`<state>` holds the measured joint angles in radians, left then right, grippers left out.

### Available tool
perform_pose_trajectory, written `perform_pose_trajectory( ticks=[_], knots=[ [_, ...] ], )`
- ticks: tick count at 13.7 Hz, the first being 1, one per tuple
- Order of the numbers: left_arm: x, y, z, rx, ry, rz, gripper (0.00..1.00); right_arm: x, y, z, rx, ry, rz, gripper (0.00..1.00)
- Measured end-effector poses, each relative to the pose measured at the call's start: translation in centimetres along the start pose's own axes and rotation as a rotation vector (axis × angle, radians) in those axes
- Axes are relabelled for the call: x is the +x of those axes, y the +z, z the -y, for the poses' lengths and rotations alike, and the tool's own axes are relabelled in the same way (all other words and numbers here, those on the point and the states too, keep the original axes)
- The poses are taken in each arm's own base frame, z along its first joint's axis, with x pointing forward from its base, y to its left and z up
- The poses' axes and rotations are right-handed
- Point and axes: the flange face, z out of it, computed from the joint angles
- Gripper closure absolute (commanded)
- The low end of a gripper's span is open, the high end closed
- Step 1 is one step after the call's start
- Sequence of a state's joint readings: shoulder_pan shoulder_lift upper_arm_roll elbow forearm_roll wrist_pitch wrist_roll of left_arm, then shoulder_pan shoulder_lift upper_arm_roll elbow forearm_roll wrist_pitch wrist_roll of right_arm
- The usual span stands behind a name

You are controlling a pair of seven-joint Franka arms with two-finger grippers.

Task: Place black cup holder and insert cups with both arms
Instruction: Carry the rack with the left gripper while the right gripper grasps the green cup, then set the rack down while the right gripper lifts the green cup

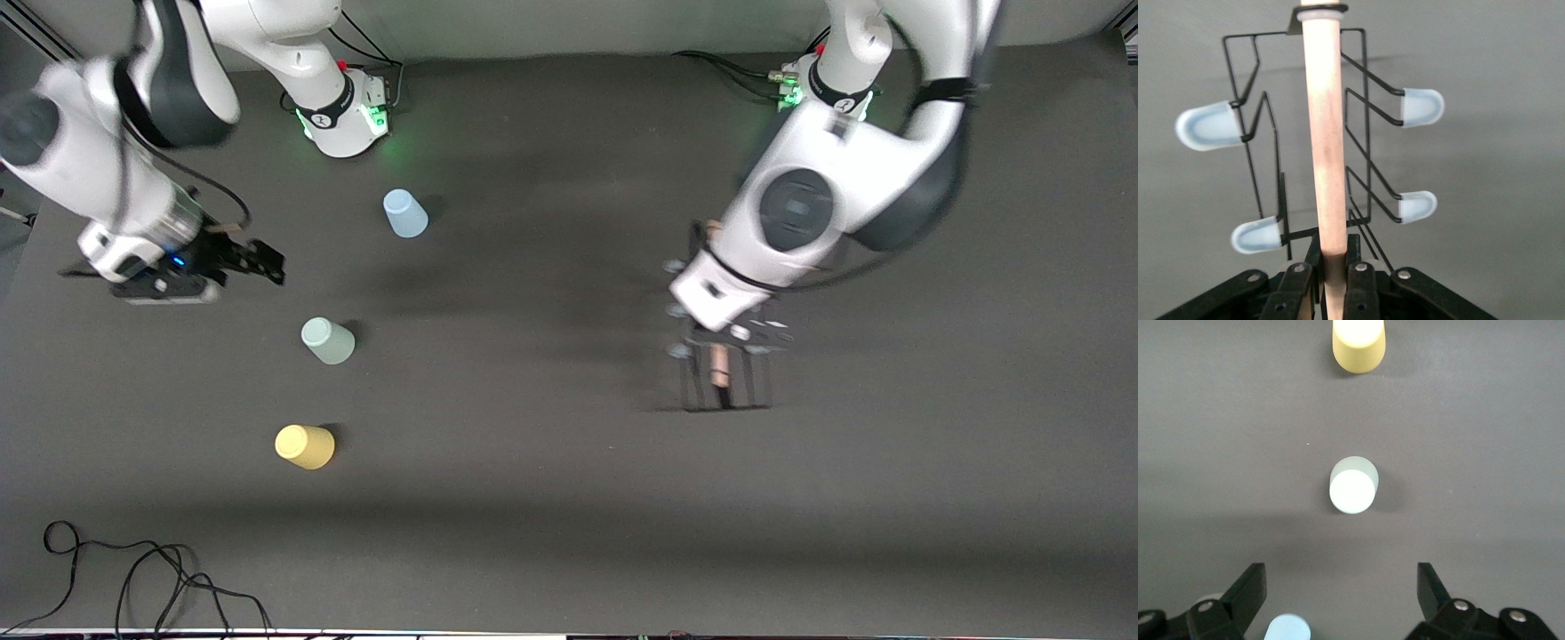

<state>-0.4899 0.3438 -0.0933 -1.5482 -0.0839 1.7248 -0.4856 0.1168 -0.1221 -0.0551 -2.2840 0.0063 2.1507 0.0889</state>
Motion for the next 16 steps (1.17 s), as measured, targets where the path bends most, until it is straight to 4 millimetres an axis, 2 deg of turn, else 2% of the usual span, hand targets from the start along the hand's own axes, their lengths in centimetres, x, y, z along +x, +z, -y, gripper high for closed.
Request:
perform_pose_trajectory(
  ticks=[2, 5, 7, 9, 11, 13, 14, 16],
  knots=[
    [-1.5, 1.9, -3.8, 0.001, 0.011, 0.026, 1.0, 0.8, 4.7, 0.0, -0.005, 0.002, -0.001, 0.0],
    [-1.9, 5.8, -8.6, -0.004, -0.025, 0.029, 1.0, 0.9, 11.3, -0.1, -0.008, 0.005, -0.044, 0.0],
    [-1.7, 8.5, -12.0, -0.013, -0.073, 0.022, 1.0, 0.6, 14.4, -0.2, -0.012, 0.006, -0.05, 0.0],
    [-1.8, 9.5, -15.0, -0.028, -0.086, 0.015, 1.0, 0.5, 16.5, -0.3, -0.015, 0.007, -0.049, 0.02],
    [-1.7, 8.5, -16.3, -0.073, -0.093, 0.003, 1.0, 0.5, 17.7, -0.3, -0.017, 0.012, -0.039, 0.45],
    [-2.0, 8.0, -17.4, -0.102, -0.088, -0.007, 1.0, 0.4, 18.1, -0.4, -0.018, 0.014, -0.033, 0.75],
    [-2.4, 8.4, -18.1, -0.107, -0.087, -0.007, 1.0, 0.4, 18.0, -0.4, -0.018, 0.015, -0.034, 0.85],
    [-3.1, 9.9, -20.0, -0.119, -0.09, -0.011, 1.0, 0.5, 17.9, -0.4, -0.018, 0.016, -0.037, 0.92]
  ],
)
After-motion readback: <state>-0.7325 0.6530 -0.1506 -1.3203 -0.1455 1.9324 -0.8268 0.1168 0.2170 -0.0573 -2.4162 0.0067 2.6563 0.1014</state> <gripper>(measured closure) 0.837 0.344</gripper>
